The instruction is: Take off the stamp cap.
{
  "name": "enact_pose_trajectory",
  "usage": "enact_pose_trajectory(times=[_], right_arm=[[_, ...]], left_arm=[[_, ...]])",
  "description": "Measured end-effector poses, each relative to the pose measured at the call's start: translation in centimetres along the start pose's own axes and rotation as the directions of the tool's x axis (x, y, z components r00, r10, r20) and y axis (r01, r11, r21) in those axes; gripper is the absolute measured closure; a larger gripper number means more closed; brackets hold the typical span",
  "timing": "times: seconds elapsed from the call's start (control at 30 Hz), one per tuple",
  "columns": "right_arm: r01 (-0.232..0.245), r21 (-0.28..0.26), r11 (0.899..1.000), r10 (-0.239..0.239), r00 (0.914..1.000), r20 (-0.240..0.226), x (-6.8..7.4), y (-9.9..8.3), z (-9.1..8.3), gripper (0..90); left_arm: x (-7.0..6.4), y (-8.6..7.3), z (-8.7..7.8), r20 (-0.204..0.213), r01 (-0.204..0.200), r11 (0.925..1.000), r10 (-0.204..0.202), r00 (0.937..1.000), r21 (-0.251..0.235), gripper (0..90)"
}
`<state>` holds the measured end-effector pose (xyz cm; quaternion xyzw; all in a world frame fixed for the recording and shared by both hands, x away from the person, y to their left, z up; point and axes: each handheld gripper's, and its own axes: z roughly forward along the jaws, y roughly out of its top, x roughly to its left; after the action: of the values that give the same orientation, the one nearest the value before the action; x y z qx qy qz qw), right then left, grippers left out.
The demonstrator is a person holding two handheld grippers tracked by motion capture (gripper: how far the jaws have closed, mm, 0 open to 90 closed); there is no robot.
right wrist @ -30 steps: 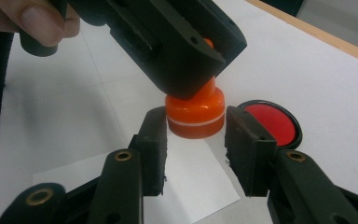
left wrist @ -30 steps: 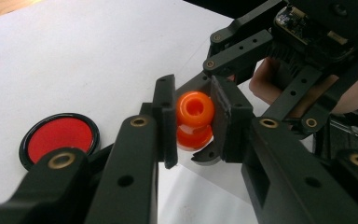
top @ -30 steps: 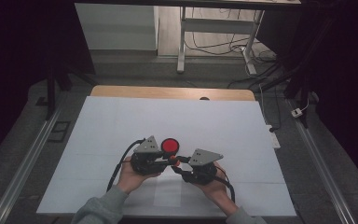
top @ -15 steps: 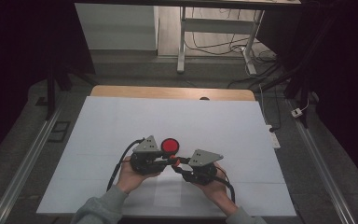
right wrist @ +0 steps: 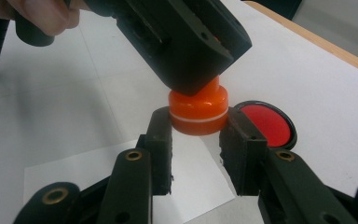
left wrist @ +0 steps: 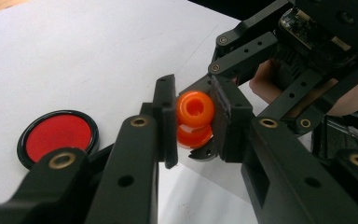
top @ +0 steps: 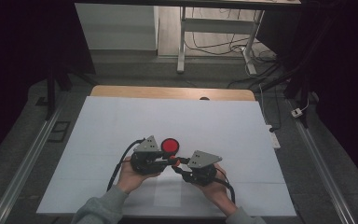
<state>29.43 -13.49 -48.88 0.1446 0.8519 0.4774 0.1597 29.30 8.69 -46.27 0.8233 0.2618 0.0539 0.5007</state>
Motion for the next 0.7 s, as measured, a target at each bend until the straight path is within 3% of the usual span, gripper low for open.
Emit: enact_pose_trajectory(times=[0.5,0.7], right_arm=[[0.009,0.018,1.000,-0.009,1.0000,0.004,0.17,-0.20,0.24,64.5],[-0.006,-0.004,1.000,0.006,0.9999,0.015,0.18,-0.30,0.10,64.9]], left_arm=[[0.05,-0.09,0.27,-0.003,0.010,0.9997,-0.010,0.9999,0.023,72.5],[-0.27,-0.10,0.19,-0.020,0.000,1.0000,0.000,0.9998,-0.007,72.6]])
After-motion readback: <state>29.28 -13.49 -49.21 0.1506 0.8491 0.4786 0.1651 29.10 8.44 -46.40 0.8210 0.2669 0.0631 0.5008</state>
